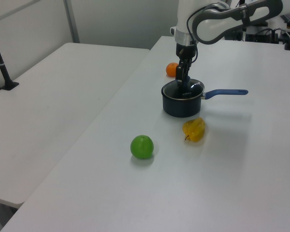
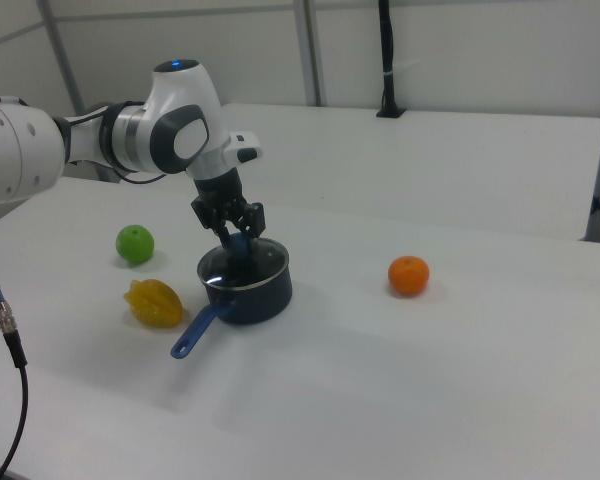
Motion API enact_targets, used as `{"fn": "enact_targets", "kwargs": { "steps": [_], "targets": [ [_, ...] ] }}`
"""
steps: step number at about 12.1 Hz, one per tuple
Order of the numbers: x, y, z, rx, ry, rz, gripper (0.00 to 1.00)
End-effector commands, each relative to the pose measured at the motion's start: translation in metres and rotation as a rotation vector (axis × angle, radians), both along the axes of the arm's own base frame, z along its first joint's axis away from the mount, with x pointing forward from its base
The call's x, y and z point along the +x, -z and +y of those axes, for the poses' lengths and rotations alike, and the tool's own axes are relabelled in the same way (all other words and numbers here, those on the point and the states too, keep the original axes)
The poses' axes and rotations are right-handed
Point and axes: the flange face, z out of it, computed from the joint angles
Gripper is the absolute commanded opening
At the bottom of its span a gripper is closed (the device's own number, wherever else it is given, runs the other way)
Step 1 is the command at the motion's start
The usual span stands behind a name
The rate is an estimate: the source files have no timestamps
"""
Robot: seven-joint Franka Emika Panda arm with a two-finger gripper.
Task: Close lid
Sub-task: 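Lower the lid onto the saucepan rim and settle it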
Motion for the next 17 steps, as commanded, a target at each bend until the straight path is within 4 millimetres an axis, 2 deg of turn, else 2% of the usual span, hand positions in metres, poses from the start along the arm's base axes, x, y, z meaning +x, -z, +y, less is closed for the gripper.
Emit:
{"fn": "enact_targets", "kwargs": {
  "steps": [1,3,7,9,13,17],
  "targets": [
    [0.006,-0.006,0.003,-0.013,0.028,-0.05,0.39],
    [0.01,-0.006,0.004,-0.024,0.054,-0.112,0.4],
    [0.007,0.0,0.002,-0.032,0.046,-0.09,0.4],
    [0.005,-0.004,0.003,-0.03,0.046,-0.089,0.4],
    [-0.012,-0.002,0.0,-0.027,0.046,-0.043,0.4],
    [-0.016,0.005,0.0,-0.027,0.045,-0.027,0.4]
  ]
}}
